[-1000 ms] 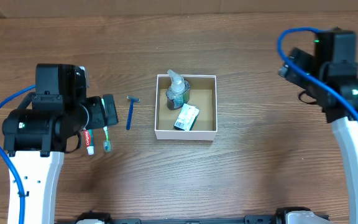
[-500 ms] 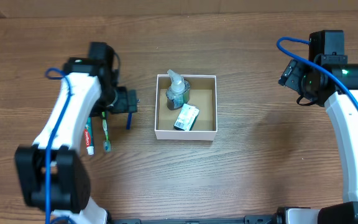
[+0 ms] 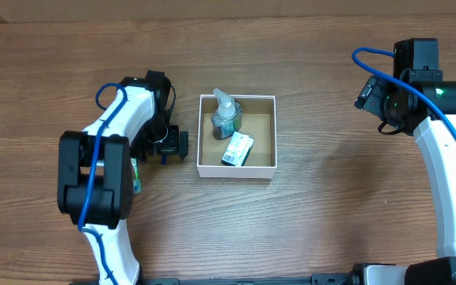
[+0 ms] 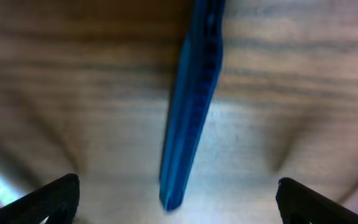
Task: Pack container
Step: 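Grasp the blue razor with the left gripper, then carry the razor into the box and release it, then grasp the green toothbrush with the left gripper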
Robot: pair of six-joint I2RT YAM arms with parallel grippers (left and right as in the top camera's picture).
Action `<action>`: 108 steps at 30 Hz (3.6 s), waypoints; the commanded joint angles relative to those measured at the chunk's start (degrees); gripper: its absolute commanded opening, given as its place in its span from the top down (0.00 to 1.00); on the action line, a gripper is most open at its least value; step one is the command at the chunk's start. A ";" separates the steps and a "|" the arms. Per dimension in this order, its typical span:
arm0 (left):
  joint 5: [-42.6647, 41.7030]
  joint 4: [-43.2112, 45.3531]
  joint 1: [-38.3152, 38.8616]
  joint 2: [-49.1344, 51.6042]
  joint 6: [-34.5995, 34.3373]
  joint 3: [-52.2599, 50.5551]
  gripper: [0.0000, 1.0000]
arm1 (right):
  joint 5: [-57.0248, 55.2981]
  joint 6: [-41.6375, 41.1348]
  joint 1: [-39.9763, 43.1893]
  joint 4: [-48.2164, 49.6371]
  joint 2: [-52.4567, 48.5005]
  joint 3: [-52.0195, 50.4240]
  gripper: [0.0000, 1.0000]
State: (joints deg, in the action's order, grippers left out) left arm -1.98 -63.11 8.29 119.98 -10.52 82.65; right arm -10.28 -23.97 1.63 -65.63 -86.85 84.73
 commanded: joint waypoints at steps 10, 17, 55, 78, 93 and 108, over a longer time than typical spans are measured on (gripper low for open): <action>0.13 3.85 0.37 1.84 0.24 0.35 0.15 | 0.04 0.17 0.11 -0.28 0.04 -0.04 0.17; 1.09 5.05 0.37 1.84 0.24 0.35 0.55 | 0.04 0.17 0.11 -0.31 0.04 -0.04 0.16; 2.51 -1.51 12.04 -28.65 16.35 11.37 0.96 | 0.35 -2.10 1.73 -0.22 0.04 -0.02 0.15; 5.57 2.29 28.39 -13.77 25.73 4.46 0.65 | 6.58 -1.75 9.05 -0.92 0.04 -0.02 0.15; 23.65 -13.86 23.61 -26.49 -8.72 22.16 0.12 | 6.49 -1.11 9.05 -0.90 0.04 -0.02 0.15; 4.00 -5.62 -7.96 -28.48 -17.86 -0.17 0.01 | 6.54 -1.11 9.05 -0.92 0.04 -0.02 0.15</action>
State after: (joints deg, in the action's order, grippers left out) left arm 10.79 -72.03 3.42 90.80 -28.47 89.97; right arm -3.79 -25.39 10.79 -66.81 -86.85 84.73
